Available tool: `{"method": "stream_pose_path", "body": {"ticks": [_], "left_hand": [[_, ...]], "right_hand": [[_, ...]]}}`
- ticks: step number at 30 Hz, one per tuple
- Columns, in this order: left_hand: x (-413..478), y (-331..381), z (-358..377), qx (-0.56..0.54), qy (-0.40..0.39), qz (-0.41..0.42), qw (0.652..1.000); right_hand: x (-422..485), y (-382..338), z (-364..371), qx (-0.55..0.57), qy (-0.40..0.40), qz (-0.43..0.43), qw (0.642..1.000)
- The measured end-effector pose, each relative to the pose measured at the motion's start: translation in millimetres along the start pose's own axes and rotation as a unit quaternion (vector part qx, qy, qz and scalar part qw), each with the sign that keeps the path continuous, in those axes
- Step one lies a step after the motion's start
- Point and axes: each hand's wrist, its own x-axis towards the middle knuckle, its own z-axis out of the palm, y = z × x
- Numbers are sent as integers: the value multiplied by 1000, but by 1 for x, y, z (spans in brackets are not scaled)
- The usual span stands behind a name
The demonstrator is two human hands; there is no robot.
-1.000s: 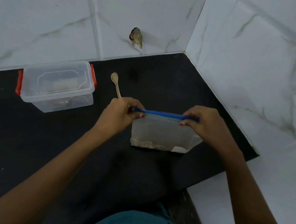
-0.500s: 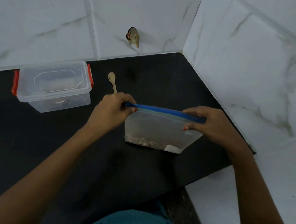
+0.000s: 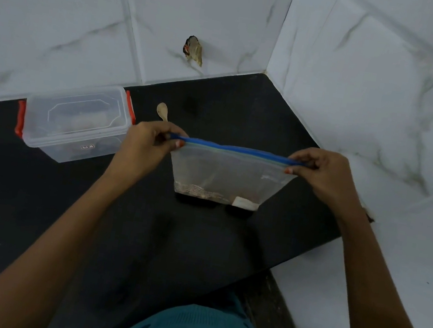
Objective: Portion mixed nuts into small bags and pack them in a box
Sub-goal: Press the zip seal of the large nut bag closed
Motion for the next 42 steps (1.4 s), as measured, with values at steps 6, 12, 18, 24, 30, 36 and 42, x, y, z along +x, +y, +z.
{"method": "stream_pose_path", "body": {"ticks": [6, 12, 18, 24, 30, 36, 42], "left_hand": [[-4, -10, 4, 7, -8, -41, 999], [-8, -20, 3, -51, -25, -35, 998], [-15, -20, 7, -263, -9, -151, 953], [-12, -21, 7, -240, -64, -155, 956], [-13, -25, 5, -148, -118, -128, 974], [-15, -35, 13, 2, -41, -17, 999], [-12, -44, 13, -96, -93, -60, 989]], "right_hand": [[-1, 7, 4, 80, -38, 22, 996], [0, 11, 18, 73, -3, 10, 997], [-3, 16, 22, 179, 15, 9, 984], [0, 18, 22, 119, -28, 2, 992], [-1, 21, 29, 92, -24, 6, 995], [1, 29, 31, 19, -23, -33, 999], [4, 36, 32, 134, -63, 44, 988]]}}
